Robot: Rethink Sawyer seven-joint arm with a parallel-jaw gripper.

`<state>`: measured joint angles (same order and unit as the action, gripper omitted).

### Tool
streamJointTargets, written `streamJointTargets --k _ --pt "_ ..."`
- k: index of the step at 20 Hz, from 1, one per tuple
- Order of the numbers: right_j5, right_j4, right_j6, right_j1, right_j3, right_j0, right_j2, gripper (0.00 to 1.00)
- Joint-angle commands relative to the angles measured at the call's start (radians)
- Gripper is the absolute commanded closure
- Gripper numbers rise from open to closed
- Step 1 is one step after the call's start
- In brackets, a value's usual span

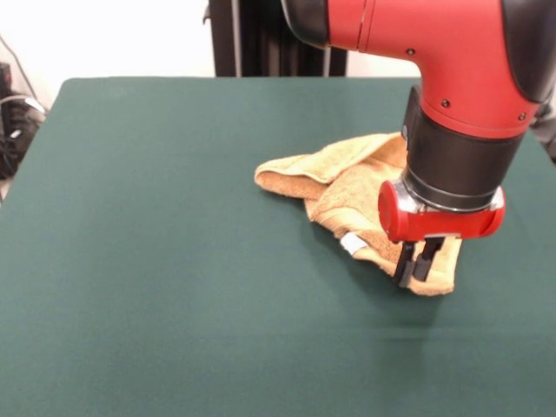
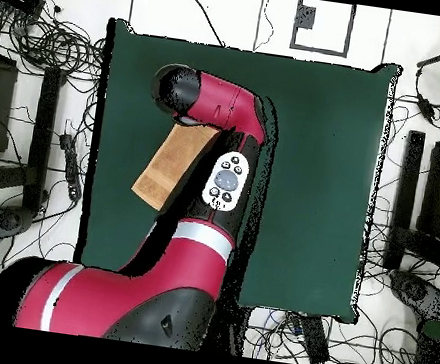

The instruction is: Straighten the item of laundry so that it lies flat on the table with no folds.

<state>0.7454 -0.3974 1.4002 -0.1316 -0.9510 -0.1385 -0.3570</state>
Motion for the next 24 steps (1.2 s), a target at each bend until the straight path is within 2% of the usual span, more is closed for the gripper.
streamJointTargets --k 1,24 --pt "-0.011 -0.021 0.302 0.071 -0.036 -0.017 0.082 1.00" --pt "-0.015 -0.021 0.303 0.067 -0.045 -0.016 0.084 1.00"
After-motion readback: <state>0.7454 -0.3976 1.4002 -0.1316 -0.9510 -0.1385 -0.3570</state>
